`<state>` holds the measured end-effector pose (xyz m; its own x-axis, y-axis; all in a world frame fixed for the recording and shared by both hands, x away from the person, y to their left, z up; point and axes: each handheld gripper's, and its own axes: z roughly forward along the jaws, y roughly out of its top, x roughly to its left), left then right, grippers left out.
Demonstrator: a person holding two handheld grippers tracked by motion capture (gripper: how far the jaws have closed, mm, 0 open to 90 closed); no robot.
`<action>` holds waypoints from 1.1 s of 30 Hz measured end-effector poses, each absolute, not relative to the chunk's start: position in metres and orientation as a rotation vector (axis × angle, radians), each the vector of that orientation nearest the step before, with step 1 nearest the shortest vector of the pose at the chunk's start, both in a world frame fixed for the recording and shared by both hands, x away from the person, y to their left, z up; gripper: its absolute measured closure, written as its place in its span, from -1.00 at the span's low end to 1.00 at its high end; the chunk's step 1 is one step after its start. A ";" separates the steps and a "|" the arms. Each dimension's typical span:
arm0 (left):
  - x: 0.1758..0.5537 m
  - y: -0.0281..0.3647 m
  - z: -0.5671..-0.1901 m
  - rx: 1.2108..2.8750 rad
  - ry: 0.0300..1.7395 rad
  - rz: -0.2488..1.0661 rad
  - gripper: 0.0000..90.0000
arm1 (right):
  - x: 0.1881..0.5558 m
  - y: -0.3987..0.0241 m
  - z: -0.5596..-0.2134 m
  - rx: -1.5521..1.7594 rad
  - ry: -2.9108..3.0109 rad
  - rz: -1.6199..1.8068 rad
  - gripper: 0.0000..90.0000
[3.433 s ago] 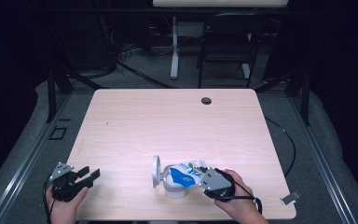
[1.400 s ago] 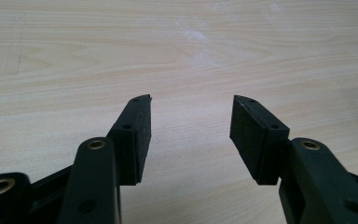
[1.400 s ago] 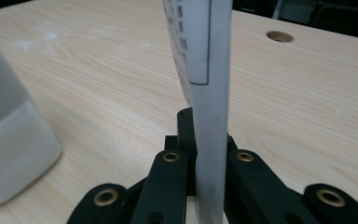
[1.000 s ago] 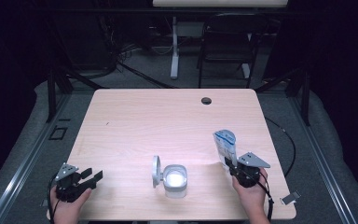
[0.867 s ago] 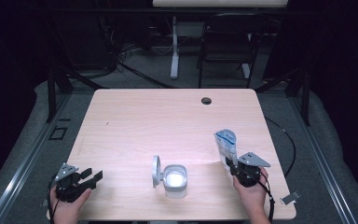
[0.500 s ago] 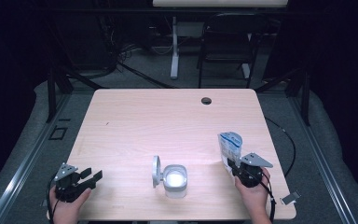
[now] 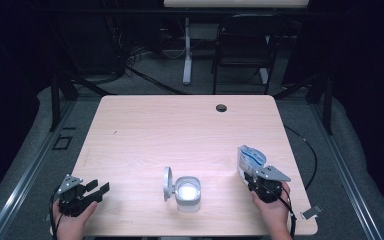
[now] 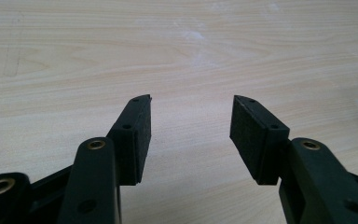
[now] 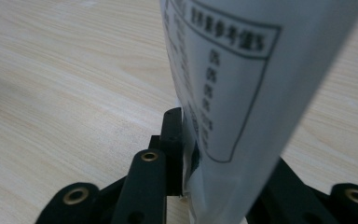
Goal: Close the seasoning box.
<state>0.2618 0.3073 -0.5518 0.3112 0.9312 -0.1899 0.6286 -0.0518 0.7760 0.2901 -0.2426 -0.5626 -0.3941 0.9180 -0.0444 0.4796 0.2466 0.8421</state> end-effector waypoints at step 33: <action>0.268 0.299 -0.547 1.751 1.375 0.465 0.08 | 0.266 -0.249 -0.556 1.226 1.972 1.077 -0.03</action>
<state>0.2678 0.2993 -0.5471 0.3289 0.9225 -0.2021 0.6109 -0.0446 0.7905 0.2663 -0.2488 -0.5564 -0.4143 0.9085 -0.0540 0.4457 0.2543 0.8583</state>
